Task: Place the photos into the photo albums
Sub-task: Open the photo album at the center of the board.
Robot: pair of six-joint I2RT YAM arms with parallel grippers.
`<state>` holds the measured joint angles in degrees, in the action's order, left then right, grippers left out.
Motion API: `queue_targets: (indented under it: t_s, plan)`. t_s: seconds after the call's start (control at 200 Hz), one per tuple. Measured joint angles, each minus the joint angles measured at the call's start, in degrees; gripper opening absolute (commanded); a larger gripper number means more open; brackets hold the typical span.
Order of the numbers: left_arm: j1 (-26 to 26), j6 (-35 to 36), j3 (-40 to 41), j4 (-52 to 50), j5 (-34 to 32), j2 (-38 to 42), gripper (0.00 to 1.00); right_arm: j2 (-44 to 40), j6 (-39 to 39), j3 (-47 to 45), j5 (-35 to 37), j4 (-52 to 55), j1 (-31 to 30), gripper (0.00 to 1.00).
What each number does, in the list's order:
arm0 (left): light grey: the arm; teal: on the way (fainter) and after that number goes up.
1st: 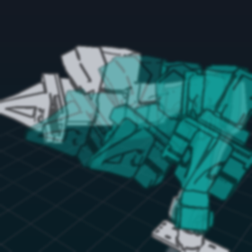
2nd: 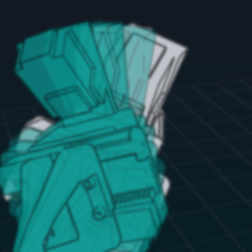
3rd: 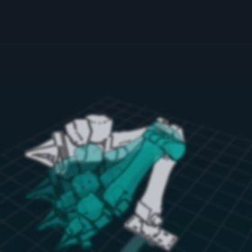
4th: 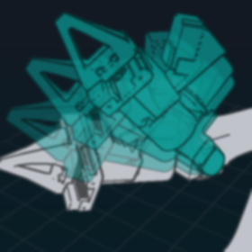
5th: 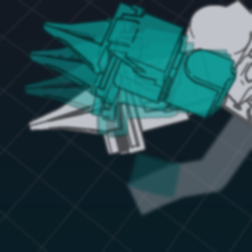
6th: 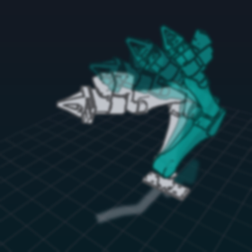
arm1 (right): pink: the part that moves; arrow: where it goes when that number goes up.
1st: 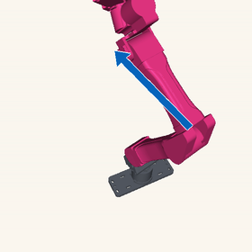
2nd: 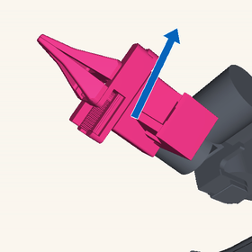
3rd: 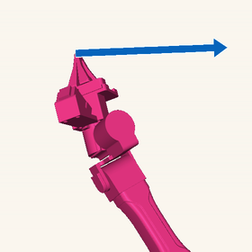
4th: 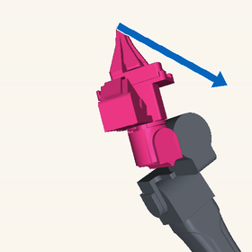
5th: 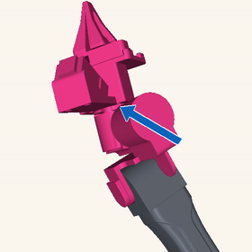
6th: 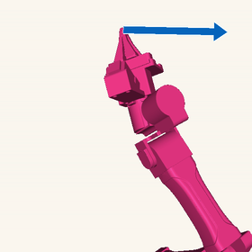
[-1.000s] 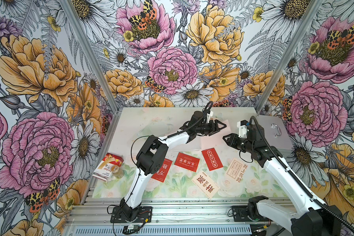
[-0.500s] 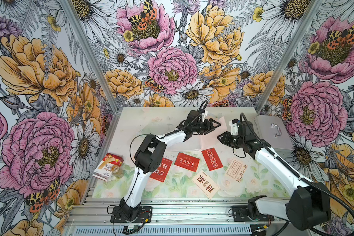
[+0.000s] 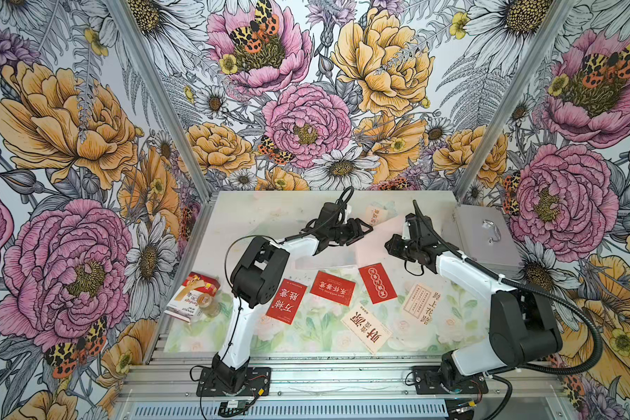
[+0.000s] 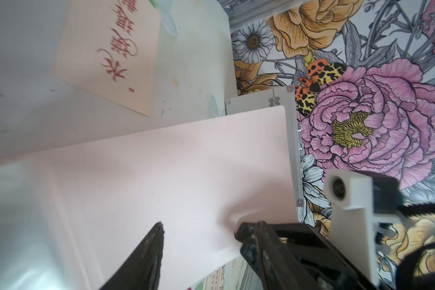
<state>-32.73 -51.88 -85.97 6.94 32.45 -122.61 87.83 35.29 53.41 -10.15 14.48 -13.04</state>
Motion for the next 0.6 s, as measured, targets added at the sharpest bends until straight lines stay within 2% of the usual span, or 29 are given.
queue_targets:
  t_s: [0.365,0.455,0.6]
  plan:
    - [9.9,12.2,15.9,-13.2,-5.9,23.2,0.69,11.8,-0.5,0.9,-0.4,-2.8,-0.5,0.27]
    - [12.6,14.0,20.1,-15.0,-6.4,25.4,0.69,12.1,-0.7,1.6,-0.6,-3.1,-0.5,0.28]
    - [16.2,15.9,24.8,-18.2,-6.7,24.7,0.69,12.1,-0.9,2.0,-0.6,-3.9,-0.5,0.28]
